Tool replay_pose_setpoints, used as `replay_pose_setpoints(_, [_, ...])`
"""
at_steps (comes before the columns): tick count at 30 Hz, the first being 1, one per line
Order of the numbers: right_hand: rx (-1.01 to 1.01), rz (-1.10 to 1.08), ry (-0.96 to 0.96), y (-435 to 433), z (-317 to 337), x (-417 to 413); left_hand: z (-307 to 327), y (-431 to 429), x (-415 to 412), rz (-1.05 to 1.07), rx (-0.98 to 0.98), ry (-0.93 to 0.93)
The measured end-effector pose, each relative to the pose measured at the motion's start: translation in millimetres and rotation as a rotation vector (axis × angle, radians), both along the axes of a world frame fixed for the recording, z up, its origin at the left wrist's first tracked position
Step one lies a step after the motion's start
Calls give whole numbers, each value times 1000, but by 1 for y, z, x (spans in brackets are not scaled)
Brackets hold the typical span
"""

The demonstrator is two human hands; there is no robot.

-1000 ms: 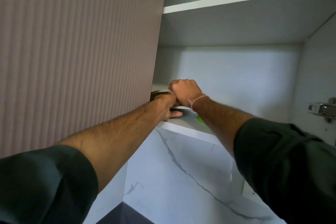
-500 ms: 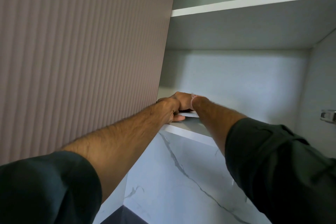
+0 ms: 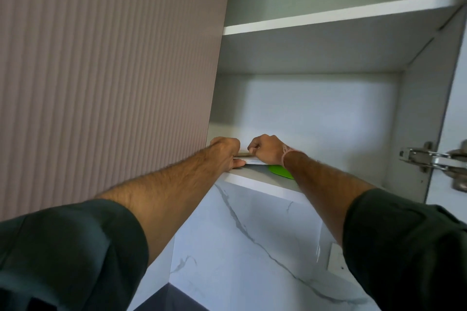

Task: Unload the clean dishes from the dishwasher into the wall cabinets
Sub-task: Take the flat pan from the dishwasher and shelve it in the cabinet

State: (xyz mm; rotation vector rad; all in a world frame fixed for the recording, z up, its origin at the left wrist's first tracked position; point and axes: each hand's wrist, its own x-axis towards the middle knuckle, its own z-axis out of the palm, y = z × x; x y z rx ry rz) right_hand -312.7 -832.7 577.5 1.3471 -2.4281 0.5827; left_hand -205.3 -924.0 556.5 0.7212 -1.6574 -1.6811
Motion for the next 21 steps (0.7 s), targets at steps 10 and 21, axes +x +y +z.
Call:
replay_pose_setpoints(10, [-26, -60, 44, 98, -27, 44, -9, 73, 44, 140, -177, -40])
replay_pose_setpoints(21, [-75, -12, 43, 206, -61, 127, -44, 205, 126, 144, -538, -112])
